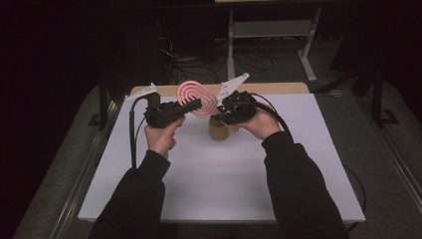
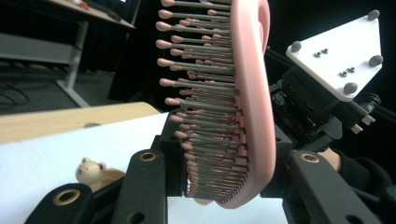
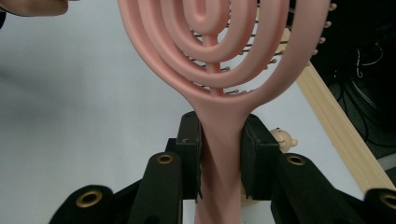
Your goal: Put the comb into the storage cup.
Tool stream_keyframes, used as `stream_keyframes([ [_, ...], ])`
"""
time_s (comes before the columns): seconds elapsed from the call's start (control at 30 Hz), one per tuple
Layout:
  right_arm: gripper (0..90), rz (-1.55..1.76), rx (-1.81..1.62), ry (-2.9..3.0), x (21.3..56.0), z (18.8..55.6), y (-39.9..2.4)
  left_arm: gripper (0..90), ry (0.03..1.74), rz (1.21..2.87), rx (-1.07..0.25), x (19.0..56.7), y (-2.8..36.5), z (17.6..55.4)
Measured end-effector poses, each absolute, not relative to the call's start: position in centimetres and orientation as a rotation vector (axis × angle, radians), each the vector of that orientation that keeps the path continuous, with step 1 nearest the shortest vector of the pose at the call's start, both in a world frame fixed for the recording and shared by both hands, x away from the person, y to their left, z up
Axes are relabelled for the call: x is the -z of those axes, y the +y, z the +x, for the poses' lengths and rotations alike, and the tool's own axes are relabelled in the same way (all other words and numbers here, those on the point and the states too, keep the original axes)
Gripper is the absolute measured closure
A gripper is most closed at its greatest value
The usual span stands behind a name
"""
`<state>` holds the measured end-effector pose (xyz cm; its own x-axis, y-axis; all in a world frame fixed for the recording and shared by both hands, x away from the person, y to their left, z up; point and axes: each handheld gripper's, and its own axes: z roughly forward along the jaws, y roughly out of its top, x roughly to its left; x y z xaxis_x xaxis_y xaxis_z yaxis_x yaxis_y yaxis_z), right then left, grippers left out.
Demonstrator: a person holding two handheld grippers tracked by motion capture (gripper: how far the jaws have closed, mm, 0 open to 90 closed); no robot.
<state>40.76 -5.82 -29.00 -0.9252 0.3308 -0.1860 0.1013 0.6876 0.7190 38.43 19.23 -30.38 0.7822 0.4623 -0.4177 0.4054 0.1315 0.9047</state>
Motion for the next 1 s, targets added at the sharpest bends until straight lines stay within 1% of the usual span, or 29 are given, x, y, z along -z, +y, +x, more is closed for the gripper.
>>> stream_keyframes([
  [0.13, 69.6, 0.368, -1.108, 2.598, 29.0, 40.9, -6.1, 62.7, 0.694, 1.518, -0.078, 30.1, 19.0, 38.5],
  [0.2, 67.9, 0.381, -1.118, 2.591, 29.2, 41.0, -6.2, 62.8, 0.697, 1.522, -0.083, 30.0, 18.9, 38.7],
  [0.3, 61.5, 0.414, -1.14, 2.587, 29.2, 41.3, -6.5, 63.0, 0.713, 1.523, -0.074, 29.9, 19.1, 39.1],
  [0.37, 58.8, 0.439, -1.163, 2.579, 29.2, 41.3, -6.7, 63.1, 0.717, 1.526, -0.075, 29.9, 19.2, 39.4],
  [0.6, 45.3, 0.53, -1.214, 2.556, 29.3, 41.6, -8.0, 63.3, 0.726, 1.544, -0.115, 29.4, 19.7, 39.8],
  [0.67, 38.9, 0.57, -1.227, 2.551, 29.4, 41.7, -8.4, 63.4, 0.723, 1.551, -0.124, 29.2, 19.7, 39.9],
  [0.87, 14.3, 0.716, -1.261, 2.517, 29.8, 42.1, -10.0, 63.4, 0.699, 1.564, -0.137, 28.2, 19.7, 40.1],
  [0.93, 12.4, 0.747, -1.261, 2.504, 30.0, 42.1, -10.5, 63.4, 0.697, 1.564, -0.144, 27.8, 19.7, 40.2],
  [1.0, 7.1, 0.77, -1.264, 2.502, 30.2, 42.1, -11.0, 63.4, 0.692, 1.56, -0.141, 27.5, 19.8, 40.3],
])
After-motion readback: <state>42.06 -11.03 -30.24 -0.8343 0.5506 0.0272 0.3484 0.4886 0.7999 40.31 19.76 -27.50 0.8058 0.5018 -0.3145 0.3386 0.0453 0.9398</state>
